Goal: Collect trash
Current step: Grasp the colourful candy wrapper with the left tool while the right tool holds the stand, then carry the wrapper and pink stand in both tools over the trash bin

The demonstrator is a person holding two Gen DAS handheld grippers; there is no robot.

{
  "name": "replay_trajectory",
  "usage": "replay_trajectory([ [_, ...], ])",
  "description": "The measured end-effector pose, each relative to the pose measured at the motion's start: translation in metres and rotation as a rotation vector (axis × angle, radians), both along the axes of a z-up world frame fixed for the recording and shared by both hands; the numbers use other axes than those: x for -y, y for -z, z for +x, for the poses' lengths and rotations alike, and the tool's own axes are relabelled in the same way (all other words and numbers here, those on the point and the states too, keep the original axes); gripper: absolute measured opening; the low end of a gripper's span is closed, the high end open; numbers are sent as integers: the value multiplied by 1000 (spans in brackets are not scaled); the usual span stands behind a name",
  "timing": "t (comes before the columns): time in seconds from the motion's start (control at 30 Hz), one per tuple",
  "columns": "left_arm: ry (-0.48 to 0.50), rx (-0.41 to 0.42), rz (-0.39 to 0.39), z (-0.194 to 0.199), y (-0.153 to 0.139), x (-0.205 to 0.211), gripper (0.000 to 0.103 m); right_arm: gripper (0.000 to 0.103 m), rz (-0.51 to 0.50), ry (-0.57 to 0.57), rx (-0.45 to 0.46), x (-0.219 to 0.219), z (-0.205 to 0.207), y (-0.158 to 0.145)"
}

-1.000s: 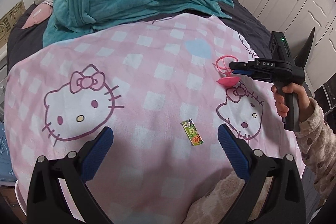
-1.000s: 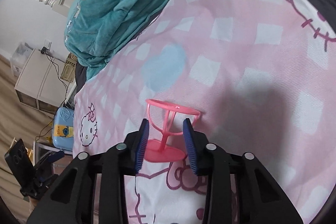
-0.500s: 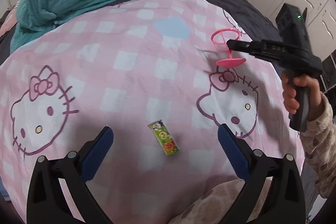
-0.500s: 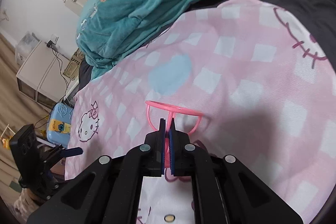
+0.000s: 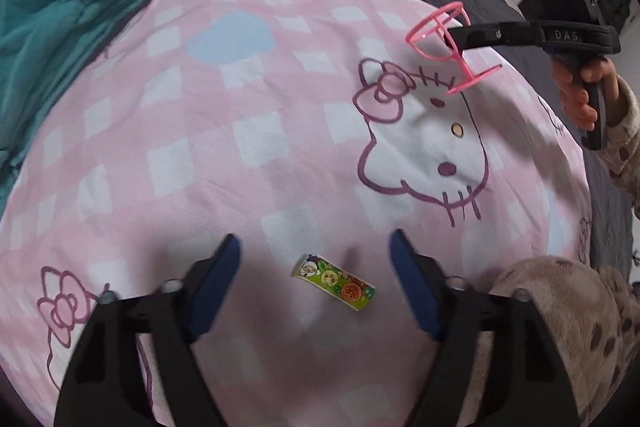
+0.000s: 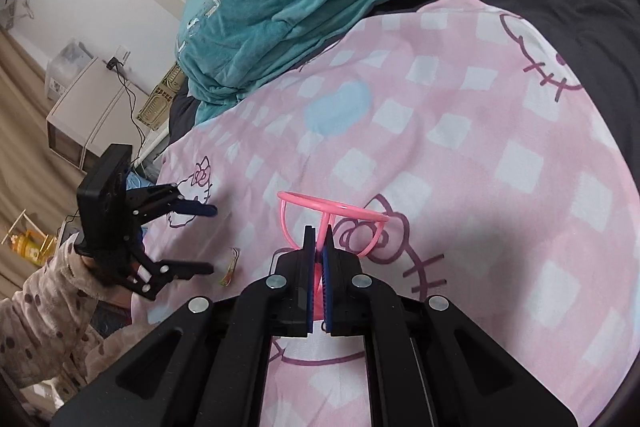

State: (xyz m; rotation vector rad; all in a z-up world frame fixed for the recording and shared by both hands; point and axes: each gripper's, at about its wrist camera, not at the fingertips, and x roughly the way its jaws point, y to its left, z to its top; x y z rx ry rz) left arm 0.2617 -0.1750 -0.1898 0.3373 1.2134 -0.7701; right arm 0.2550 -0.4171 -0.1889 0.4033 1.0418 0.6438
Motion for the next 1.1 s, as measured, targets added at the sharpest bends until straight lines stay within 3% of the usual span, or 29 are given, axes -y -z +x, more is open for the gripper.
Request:
replay_trajectory([
  [0.2, 100, -54, -31, 3, 13, 1, 47, 3, 5, 10, -12, 0, -2, 0],
  [0.3, 130, -91, -49, 8, 19, -1, 23, 3, 1, 9, -20, -1, -3, 1],
  [0.33, 140, -92, -44, 9, 21, -2, 21, 3, -2, 7, -24, -2, -3, 1],
  [0.87, 212, -182, -81, 12, 34, -17, 21, 3, -18, 9, -46, -12, 0, 8],
  [1.0, 219, -156, -58, 7, 33, -13, 4, 3, -22, 14, -47, -11, 0, 7],
  [1.1, 239, -124, -10, -2, 33, -4, 1, 3, -25, 20, -46, -10, 0, 6],
])
